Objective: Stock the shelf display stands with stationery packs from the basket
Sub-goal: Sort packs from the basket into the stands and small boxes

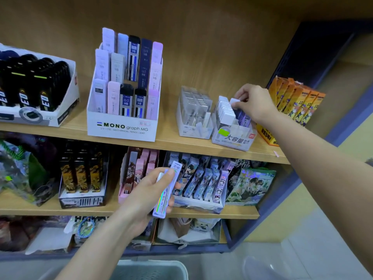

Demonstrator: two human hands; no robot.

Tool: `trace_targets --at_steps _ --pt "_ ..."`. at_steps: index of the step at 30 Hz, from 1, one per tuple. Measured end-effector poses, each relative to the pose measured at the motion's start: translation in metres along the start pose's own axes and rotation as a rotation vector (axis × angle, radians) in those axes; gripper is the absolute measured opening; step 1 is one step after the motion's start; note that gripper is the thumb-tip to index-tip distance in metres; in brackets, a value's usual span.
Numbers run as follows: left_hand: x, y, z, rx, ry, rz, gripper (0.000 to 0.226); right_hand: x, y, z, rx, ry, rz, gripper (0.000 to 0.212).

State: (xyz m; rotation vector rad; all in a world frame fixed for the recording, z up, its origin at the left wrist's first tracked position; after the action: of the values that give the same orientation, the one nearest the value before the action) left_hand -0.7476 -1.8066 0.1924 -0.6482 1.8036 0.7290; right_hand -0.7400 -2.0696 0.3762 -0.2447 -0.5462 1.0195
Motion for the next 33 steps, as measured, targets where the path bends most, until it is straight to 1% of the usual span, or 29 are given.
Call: trace_targets --at_steps 3,7,10,12,14,16,18,19,21,22,24,26,28,30,31,33 --pt "0.003 -0.001 -0.002 0.004 -0.013 0.008 0.025 0.002 -0.005 -0.005 0.023 0.078 0.029 0.016" --pt "0.006 -0.005 -0.003 0.015 0.012 0.016 0.027 0.006 -0.007 -0.006 -0.004 0.168 0.069 0.011" --pt "0.010 -0.010 -0.003 0.012 0.049 0.040 0.020 0.012 -0.004 -0.001 -0.050 0.203 0.100 0.019" --pt "0.013 -0.015 -0.003 0.003 0.140 0.059 0.017 0.013 0.000 0.004 -0.099 0.214 0.112 0.024" --pt "0.013 -0.016 -0.004 0.002 0.192 0.056 0.021 0.016 0.009 0.012 -0.186 0.156 0.132 0.026" --pt "0.013 -0.013 -0.005 0.008 0.172 0.033 0.017 0.024 0.027 0.023 -0.278 0.021 0.176 0.028" --pt "0.010 -0.007 -0.006 0.021 0.126 0.002 0.014 0.041 0.050 0.032 -0.331 -0.044 0.290 0.024" --pt "0.010 -0.005 -0.006 0.030 0.100 -0.016 0.014 0.050 0.062 0.033 -0.330 -0.056 0.351 0.022" --pt "0.009 -0.002 -0.006 0.039 0.068 -0.052 0.016 0.065 0.088 0.028 -0.252 -0.102 0.428 0.016" --pt "0.007 0.000 -0.006 0.042 0.059 -0.071 0.017 0.071 0.100 0.021 -0.168 -0.133 0.419 0.014" --pt "0.004 0.003 -0.005 0.037 0.039 -0.101 0.019 0.076 0.123 -0.004 0.065 -0.185 0.329 0.011" --pt "0.000 0.006 -0.005 0.027 0.015 -0.128 0.018 0.076 0.146 -0.036 0.319 -0.234 0.195 0.017" --pt "-0.001 0.006 -0.003 0.029 -0.022 -0.149 0.021 0.075 0.164 -0.064 0.533 -0.391 0.037 0.022" --pt "0.000 0.006 -0.002 0.032 -0.056 -0.165 0.022 0.076 0.174 -0.080 0.636 -0.524 -0.060 0.014" --pt "0.000 0.006 -0.001 0.028 -0.061 -0.161 0.023 0.077 0.177 -0.082 0.658 -0.557 -0.086 0.009" --pt "0.004 0.005 0.002 0.028 -0.038 -0.115 0.032 0.078 0.177 -0.082 0.671 -0.637 -0.131 0.001"
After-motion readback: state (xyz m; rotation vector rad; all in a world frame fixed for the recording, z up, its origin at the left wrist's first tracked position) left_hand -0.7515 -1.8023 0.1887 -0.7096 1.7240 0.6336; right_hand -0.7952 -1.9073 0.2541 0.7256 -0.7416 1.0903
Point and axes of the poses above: each hand's wrist, its own y-axis away from the middle knuckle, its own z-axis out of the back of the hand, x = y × z, the point moved 7 cm from there along -y, towards the middle knuckle, and after that the axes turned 3 degrees about -z, right-handed, at the moved point
